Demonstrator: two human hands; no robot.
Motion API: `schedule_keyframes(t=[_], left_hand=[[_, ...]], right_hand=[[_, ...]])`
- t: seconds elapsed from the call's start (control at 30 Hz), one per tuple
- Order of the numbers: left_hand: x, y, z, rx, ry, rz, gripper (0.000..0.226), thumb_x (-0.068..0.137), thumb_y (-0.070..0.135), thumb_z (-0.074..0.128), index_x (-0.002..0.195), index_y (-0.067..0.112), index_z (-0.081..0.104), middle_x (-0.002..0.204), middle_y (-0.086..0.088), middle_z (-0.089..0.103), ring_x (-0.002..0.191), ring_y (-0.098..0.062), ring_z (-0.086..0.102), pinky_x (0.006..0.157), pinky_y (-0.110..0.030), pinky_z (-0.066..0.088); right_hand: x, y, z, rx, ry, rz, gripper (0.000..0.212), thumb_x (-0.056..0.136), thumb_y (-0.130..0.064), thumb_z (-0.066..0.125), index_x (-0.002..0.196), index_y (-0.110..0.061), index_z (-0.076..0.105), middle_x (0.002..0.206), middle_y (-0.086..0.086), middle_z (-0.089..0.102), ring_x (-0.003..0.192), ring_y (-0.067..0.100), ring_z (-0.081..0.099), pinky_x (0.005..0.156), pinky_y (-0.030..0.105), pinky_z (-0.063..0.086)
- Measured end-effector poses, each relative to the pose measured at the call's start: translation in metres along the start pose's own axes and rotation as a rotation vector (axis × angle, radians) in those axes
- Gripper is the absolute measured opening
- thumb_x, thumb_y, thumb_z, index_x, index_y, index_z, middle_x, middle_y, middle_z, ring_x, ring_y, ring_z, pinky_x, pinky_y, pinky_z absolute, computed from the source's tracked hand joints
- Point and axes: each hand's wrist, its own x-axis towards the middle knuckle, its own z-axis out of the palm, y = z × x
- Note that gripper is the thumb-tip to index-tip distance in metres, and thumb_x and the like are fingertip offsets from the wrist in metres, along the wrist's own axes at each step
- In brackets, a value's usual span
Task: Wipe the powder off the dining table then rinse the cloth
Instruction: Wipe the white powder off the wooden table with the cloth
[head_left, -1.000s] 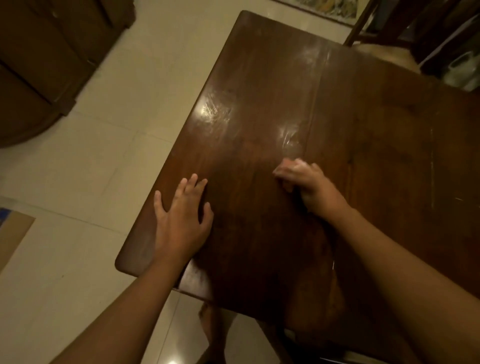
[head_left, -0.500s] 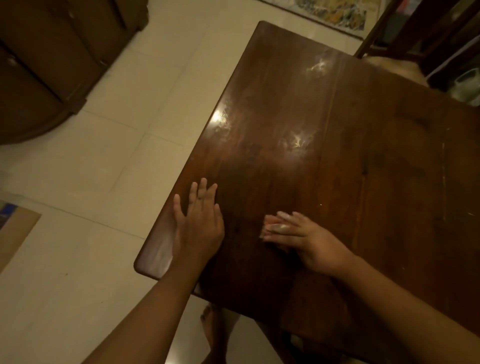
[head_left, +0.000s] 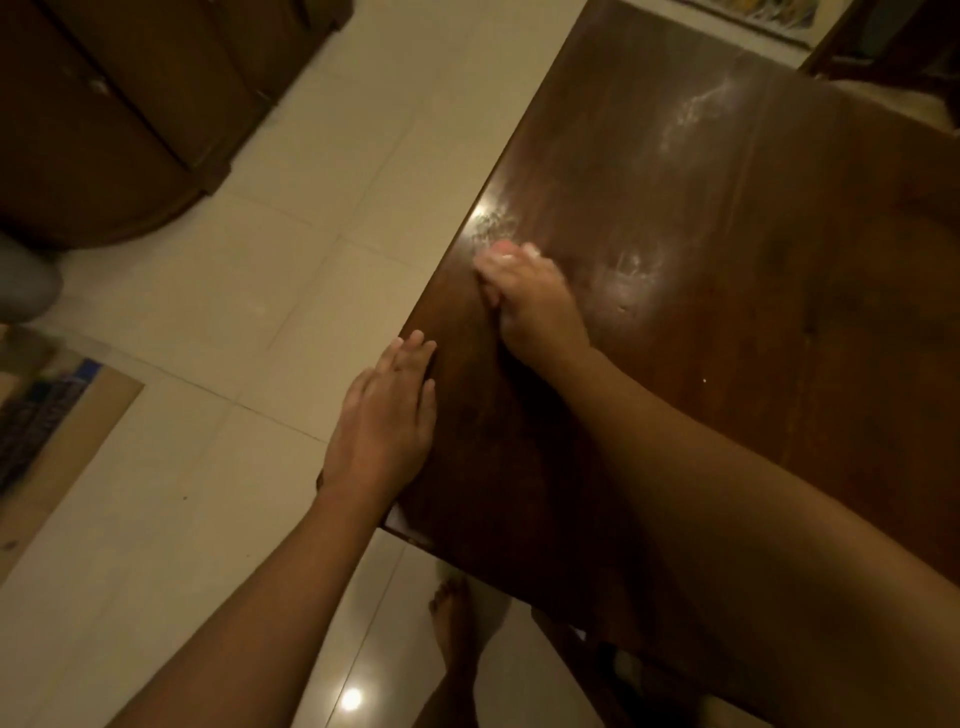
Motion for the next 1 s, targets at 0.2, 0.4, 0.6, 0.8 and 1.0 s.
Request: schedule_keyframes(t=[0.2, 0.4, 0.6, 0.8, 1.0], left_hand=[[0.002, -0.003, -0.001, -0.087, -0.016, 0.013, 0.046, 0.103, 0.03, 0.037, 0.149, 0.024, 0.035, 0.158, 0.003, 0.03, 0.147, -0.01, 0.022, 0.122, -0.038, 0.019], [0.003, -0.004, 0.0, -0.07, -0.012, 0.034, 0.047, 0.102, 0.027, 0.038, 0.148, 0.021, 0.036, 0.157, 0.001, 0.032, 0.147, -0.012, 0.023, 0.122, -0.038, 0.019], [0.003, -0.001, -0.001, -0.06, -0.016, 0.019, 0.048, 0.101, 0.027, 0.038, 0.149, 0.023, 0.034, 0.158, 0.003, 0.029, 0.148, -0.01, 0.019, 0.122, -0.036, 0.016], [0.002, -0.001, -0.002, -0.081, -0.013, 0.018, 0.048, 0.101, 0.025, 0.04, 0.149, 0.024, 0.035, 0.158, 0.004, 0.029, 0.147, -0.009, 0.019, 0.122, -0.035, 0.015], [0.001, -0.003, -0.003, -0.053, 0.001, 0.074, 0.047, 0.101, 0.022, 0.04, 0.147, 0.018, 0.038, 0.156, -0.003, 0.034, 0.147, -0.017, 0.024, 0.121, -0.045, 0.02]], right_hand=[[0.02, 0.02, -0.012, -0.041, -0.231, -0.253, 0.059, 0.095, -0.003, 0.047, 0.141, -0.041, 0.051, 0.154, -0.012, 0.043, 0.149, 0.026, 0.027, 0.119, 0.052, 0.008], [0.015, -0.016, 0.015, -0.01, -0.008, -0.086, 0.05, 0.092, -0.004, 0.047, 0.136, -0.024, 0.058, 0.144, 0.002, 0.056, 0.14, 0.035, 0.041, 0.114, 0.053, 0.032], [0.028, -0.003, -0.001, -0.113, -0.215, -0.193, 0.067, 0.091, 0.001, 0.048, 0.142, -0.042, 0.048, 0.157, -0.009, 0.039, 0.15, 0.025, 0.024, 0.12, 0.047, 0.011], [0.007, -0.018, 0.014, 0.011, -0.111, -0.136, 0.061, 0.087, 0.002, 0.048, 0.139, -0.029, 0.056, 0.148, -0.003, 0.052, 0.144, 0.036, 0.035, 0.115, 0.052, 0.028], [-0.102, 0.06, -0.036, 0.092, -0.244, -0.181, 0.051, 0.093, -0.013, 0.047, 0.135, -0.039, 0.059, 0.15, -0.016, 0.048, 0.151, 0.019, 0.024, 0.118, 0.05, 0.021]])
